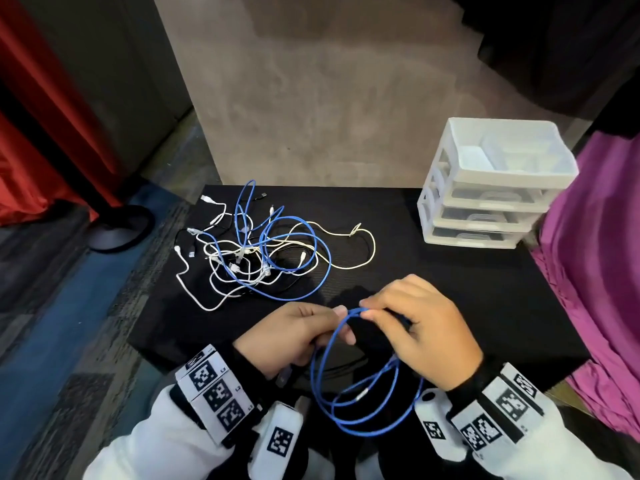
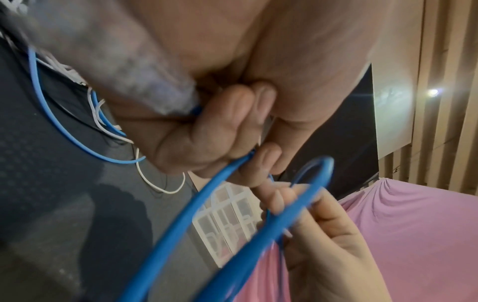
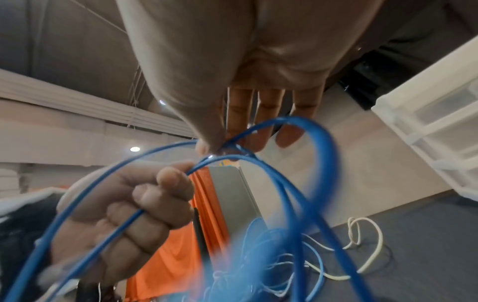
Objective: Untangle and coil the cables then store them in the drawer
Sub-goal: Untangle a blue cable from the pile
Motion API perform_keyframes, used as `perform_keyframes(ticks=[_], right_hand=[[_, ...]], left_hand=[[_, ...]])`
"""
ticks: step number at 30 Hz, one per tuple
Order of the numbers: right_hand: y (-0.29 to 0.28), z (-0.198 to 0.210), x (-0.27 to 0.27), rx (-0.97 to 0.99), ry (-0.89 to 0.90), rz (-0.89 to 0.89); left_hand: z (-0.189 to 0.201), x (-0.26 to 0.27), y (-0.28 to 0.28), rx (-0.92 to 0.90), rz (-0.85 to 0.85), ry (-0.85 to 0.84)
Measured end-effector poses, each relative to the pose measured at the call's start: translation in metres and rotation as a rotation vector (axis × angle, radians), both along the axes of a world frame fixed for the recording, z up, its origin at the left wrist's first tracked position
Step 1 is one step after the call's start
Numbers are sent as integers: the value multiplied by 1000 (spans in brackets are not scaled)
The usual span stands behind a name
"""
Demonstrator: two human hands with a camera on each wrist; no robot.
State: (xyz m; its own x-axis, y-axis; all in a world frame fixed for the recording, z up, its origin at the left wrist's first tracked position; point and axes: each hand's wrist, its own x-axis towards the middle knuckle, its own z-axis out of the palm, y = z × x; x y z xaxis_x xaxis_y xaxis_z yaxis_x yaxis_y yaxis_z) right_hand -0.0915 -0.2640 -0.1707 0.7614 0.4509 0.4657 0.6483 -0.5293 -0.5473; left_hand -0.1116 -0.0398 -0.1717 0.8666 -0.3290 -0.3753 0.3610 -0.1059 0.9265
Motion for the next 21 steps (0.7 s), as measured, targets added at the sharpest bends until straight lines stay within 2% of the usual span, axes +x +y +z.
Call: perform_keyframes(ticks=[4, 8, 10, 14, 17, 21], right_hand=[[-19, 9, 6, 103, 103, -120], [-43, 15, 11, -16, 191, -23], [-57, 17, 13, -41, 291, -10], [-89, 13, 23, 79, 503, -101], [-114, 19, 30, 205, 483, -239], [-147, 25, 36, 563, 483, -438]], left_hand=[[-4, 4, 4, 48, 49, -104], [-6, 10, 15, 118, 64, -154], [-5, 13, 22, 147, 75, -151], [-8, 17, 44, 227, 149, -150], [-11, 20, 68, 296, 319, -165], [-10, 18, 99, 119, 675, -51]])
